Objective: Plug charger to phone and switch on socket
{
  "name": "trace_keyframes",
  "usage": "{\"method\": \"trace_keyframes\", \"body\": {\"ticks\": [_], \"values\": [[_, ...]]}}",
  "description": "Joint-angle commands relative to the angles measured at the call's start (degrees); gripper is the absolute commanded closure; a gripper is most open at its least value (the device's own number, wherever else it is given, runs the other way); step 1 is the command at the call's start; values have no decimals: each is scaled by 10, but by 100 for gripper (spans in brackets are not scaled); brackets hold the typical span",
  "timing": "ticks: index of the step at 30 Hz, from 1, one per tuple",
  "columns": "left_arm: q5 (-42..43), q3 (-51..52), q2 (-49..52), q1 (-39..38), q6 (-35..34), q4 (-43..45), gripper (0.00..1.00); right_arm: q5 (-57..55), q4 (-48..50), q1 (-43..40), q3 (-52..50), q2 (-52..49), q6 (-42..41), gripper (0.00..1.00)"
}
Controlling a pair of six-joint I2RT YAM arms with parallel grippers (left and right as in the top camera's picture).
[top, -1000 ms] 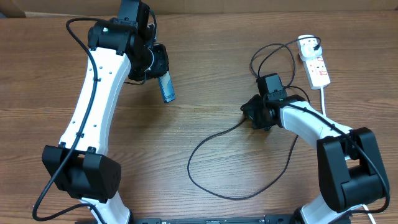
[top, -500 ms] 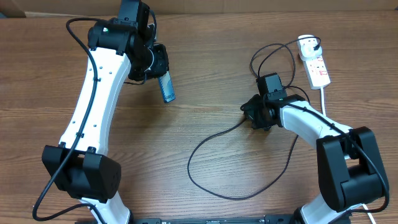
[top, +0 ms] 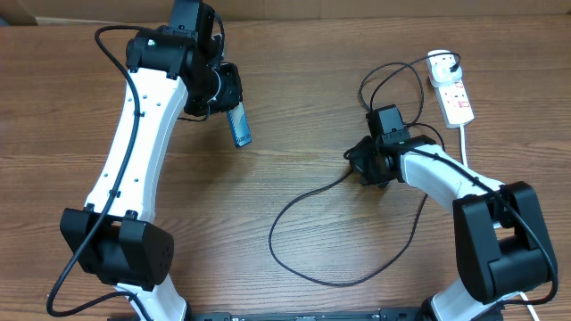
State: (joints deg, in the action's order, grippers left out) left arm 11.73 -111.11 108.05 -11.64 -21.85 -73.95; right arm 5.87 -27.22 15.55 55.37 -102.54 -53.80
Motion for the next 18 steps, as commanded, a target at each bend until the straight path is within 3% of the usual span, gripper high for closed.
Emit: {"method": "trace_keyframes", "body": {"ticks": [1,18], "values": [[2,-7,-6,-5,8,3,96,-12,-9,7,-8,-24,0,80],[3,-7,-6,-5,8,3,96,-4,-2,7,-8,-25,2,96]]}}
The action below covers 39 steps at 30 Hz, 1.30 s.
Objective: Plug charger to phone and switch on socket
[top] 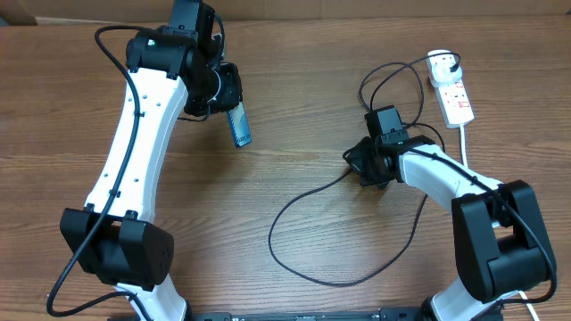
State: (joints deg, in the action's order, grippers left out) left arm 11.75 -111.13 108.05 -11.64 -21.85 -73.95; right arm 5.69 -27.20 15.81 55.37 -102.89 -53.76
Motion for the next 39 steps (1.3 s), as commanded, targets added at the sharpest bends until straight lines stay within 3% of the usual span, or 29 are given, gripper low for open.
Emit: {"method": "trace_keyframes", "body": {"ticks": [1,12,19,31,39], "values": [[3,-7,-6,-5,8,3,96,0,-3,5,-8,-21,2,96],[63,-7,-6,-5,19,3,96,75,-4,-5,2,46,46,96],[280,-8,-6,-3,97,27,96,157,-8,-5,2,143,126,96],[523,-8,-6,29,91,103,96,408,-33,-5,2,232,279,96],[657,-8,-6,64,83,111,96,543,-7,-4,2,241,286,96]]}}
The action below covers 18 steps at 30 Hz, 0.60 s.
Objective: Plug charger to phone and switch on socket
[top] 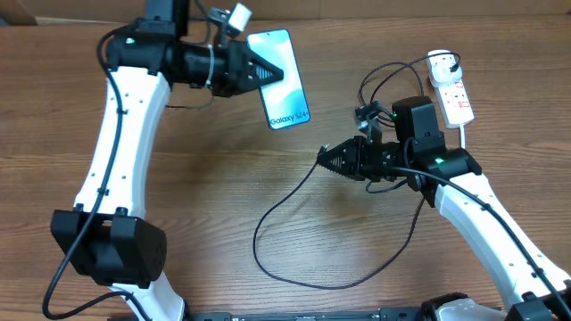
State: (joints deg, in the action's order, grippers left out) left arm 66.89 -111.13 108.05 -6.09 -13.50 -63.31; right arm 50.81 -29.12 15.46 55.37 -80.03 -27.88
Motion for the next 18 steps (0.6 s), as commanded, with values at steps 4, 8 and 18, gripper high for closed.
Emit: {"method": "trace_keyframes", "body": {"ticks": [4,8,18], "values": [[126,-8,-6,16,0,4,96,149,59,-1,2,12,21,96],[127,-8,-6,16,0,4,96,147,91,-1,2,12,-22,96],[126,-8,-6,16,-4,21,96,123,124,-1,2,12,-56,96]]}}
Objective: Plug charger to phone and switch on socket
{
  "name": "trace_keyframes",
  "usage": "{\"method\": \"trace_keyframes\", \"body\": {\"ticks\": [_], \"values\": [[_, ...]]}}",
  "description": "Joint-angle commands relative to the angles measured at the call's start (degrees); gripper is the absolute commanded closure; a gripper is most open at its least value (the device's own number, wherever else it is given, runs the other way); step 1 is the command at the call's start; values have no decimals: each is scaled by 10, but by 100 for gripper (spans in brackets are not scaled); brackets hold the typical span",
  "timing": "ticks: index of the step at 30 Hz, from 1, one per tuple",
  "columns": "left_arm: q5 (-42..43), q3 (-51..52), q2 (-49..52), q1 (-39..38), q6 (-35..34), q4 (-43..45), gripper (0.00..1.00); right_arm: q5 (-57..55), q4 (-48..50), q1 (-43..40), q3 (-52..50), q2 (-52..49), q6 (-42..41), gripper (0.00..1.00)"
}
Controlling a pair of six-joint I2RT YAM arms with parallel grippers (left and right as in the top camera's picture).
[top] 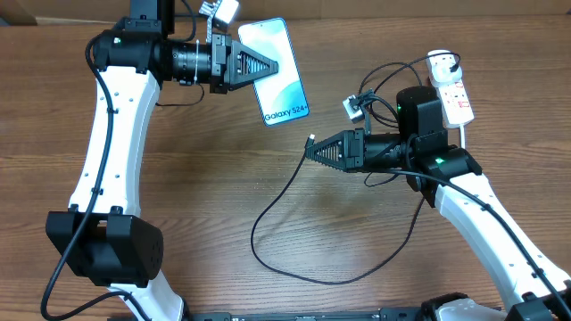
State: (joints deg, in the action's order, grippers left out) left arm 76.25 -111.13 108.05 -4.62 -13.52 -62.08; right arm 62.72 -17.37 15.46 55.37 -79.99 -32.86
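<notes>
My left gripper [265, 66] is shut on the left edge of a phone [280, 73], held up above the table with its lit screen facing the camera, text at its lower end. My right gripper [312, 152] is shut on the black charger cable [268, 209] close to its plug [310, 138], which points left and up toward the phone's lower edge, a short gap below it. The cable loops over the table and runs back to a white plug [440, 62] in the white socket strip [454, 96] at the far right.
The wooden table [178, 205] carries only the cable loop and the socket strip. A cardboard box edge [27, 11] shows at the back left. Both arm bases stand near the front edge.
My left gripper has shifted the phone slightly up and left. My right gripper has reached further left and up with the cable end, closer to the phone's lower edge.
At first my left gripper held the phone low and edge-on near the back left, and my right gripper was down at the cable on the table. Later the phone was raised, screen up, and the cable end lifted; now the plug sits just below the phone.
</notes>
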Motion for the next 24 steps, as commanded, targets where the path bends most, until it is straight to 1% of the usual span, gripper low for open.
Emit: {"method": "trace_keyframes", "body": {"ticks": [1,5,9,15,17,19,24], "values": [[33,-8,-6,2,-7,13,96,3,7,-1,2,12,-6,96],[33,-8,-6,2,-20,35,96,-3,6,0,2,12,-6,96],[14,-8,-6,2,-20,45,96,-82,-22,0,2,12,-26,96],[-106,-8,-6,2,-20,7,96,-190,-80,0,2,12,-37,96],[-147,-8,-6,2,-20,-9,96,-246,-109,0,2,11,-64,96],[-175,-8,-6,2,-19,-23,96,-303,-139,0,2,10,-93,96],[-217,-8,-6,2,-19,-42,96,-420,-193,0,2,-1,-134,96]]}}
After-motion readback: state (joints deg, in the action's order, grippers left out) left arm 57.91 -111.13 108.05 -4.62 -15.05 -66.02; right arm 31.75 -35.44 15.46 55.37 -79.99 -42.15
